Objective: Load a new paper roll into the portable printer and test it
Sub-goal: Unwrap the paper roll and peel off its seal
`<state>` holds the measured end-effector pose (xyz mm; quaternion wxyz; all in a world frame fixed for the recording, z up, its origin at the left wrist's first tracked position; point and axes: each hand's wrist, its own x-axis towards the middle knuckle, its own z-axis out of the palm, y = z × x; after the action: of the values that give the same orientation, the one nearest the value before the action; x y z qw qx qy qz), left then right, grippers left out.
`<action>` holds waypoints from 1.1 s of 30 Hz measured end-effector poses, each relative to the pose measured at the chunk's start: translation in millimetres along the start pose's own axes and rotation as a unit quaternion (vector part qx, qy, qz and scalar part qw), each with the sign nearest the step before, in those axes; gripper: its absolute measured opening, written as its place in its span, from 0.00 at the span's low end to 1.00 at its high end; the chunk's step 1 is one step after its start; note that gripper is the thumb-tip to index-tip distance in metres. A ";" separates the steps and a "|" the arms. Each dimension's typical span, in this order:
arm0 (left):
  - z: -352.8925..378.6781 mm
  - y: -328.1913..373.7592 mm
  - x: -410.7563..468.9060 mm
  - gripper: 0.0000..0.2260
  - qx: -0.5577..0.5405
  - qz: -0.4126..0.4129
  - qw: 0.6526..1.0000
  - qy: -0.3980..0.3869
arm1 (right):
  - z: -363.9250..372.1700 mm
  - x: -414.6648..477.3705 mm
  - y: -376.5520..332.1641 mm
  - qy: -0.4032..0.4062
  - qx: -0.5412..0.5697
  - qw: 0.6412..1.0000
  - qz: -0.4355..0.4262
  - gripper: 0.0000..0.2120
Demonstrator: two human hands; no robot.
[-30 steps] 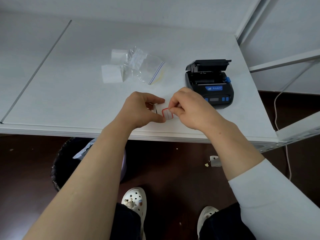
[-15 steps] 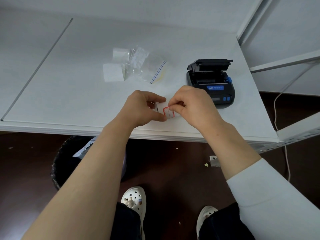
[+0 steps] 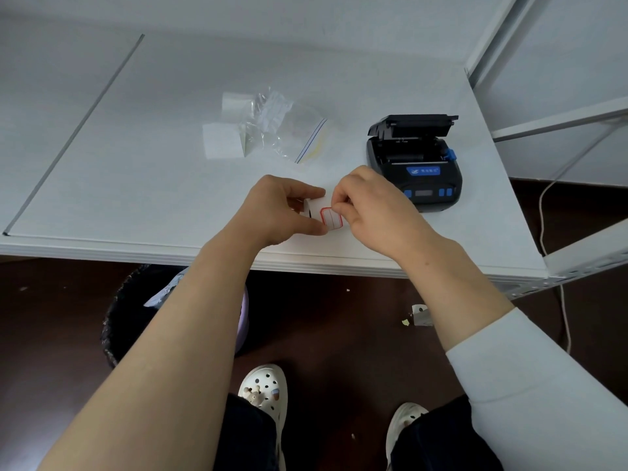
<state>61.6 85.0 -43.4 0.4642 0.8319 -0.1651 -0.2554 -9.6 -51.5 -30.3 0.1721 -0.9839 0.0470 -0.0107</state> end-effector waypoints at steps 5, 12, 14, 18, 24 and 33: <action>-0.9 -1.0 0.7 0.25 -0.003 -0.001 1.000 -0.005 | -2.2 0.2 1.2 -0.009 0.013 1.000 0.007 0.09; -2.2 -2.6 1.4 0.25 -0.016 0.013 1.000 -0.002 | -2.0 0.5 2.3 0.000 0.028 0.999 0.015 0.08; -2.5 -3.0 1.5 0.24 -0.022 0.017 1.000 -0.003 | -1.3 0.8 2.5 0.006 0.029 0.999 0.015 0.06; -2.8 -3.6 1.7 0.24 -0.043 0.019 0.999 -0.006 | -0.1 1.6 2.8 0.010 0.023 1.000 0.014 0.06; 0.6 -2.6 2.9 0.28 -0.052 0.033 0.998 -0.032 | -1.6 2.9 4.2 0.020 0.036 0.999 0.023 0.08; 5.3 -8.8 8.7 0.28 -0.023 0.062 0.998 -0.013 | -0.9 4.0 6.0 0.041 0.040 0.998 0.018 0.07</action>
<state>65.9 81.5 -55.6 0.4964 0.8054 -0.2168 -0.2405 -6.2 -57.8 -31.6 0.2093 -0.9740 0.0710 -0.0501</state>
